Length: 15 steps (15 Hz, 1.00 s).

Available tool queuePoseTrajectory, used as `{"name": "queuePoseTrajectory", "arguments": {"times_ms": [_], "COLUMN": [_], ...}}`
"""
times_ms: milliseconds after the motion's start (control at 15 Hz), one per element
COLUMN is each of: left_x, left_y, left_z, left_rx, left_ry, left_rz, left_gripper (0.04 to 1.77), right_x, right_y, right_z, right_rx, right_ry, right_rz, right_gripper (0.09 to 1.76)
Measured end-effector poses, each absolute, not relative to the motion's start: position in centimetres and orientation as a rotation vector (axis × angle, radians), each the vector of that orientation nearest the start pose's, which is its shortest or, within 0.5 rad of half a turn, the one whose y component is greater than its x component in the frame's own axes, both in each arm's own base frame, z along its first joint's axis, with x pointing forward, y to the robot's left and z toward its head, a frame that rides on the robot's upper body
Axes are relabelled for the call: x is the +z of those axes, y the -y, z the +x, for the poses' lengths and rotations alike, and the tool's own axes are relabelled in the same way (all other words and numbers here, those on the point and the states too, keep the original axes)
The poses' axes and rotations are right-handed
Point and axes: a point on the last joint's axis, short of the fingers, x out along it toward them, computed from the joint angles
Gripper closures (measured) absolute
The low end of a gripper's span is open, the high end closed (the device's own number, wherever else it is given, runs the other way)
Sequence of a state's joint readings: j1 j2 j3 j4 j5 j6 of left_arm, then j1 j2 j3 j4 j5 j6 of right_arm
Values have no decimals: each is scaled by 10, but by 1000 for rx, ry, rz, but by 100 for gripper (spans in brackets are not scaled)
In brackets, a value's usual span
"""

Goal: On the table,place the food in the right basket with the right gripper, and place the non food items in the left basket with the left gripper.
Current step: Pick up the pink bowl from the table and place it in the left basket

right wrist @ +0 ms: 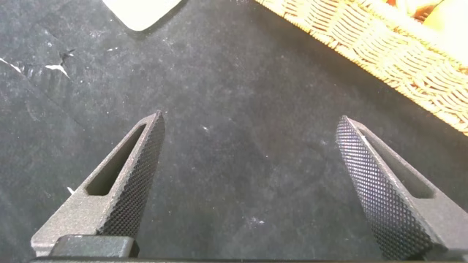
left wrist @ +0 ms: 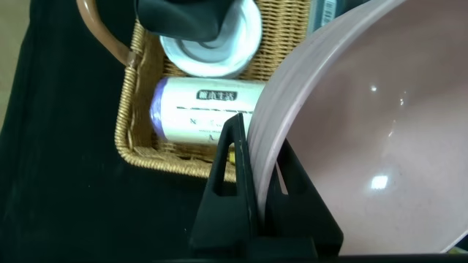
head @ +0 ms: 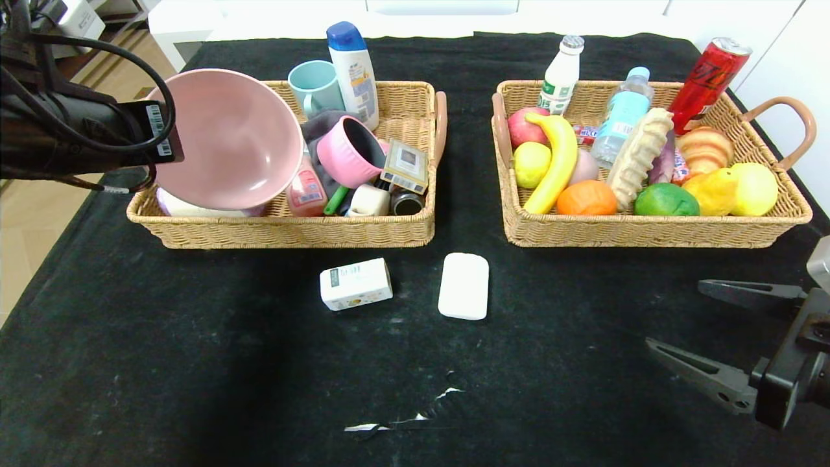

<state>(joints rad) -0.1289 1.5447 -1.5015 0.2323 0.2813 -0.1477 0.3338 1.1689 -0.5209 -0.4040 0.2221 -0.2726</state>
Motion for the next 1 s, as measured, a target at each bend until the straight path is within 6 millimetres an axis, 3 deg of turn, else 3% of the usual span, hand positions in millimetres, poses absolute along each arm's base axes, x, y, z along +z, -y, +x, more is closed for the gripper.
{"name": "queuePoseTrajectory", "arguments": {"times_ms": [667, 1000], "left_x": [357, 348], "left_y": [16, 17], "left_z": [331, 354], "left_rx": [283, 308], "left_ry": [-90, -86], "left_rz": [-15, 2], "left_gripper": [163, 163], "right_x": [205, 205], "right_y": [-59, -59], "right_z": [156, 156], "right_rx": [585, 585], "right_ry": [-174, -174], "right_rz": [-278, -278], "right_gripper": [14, 14]}}
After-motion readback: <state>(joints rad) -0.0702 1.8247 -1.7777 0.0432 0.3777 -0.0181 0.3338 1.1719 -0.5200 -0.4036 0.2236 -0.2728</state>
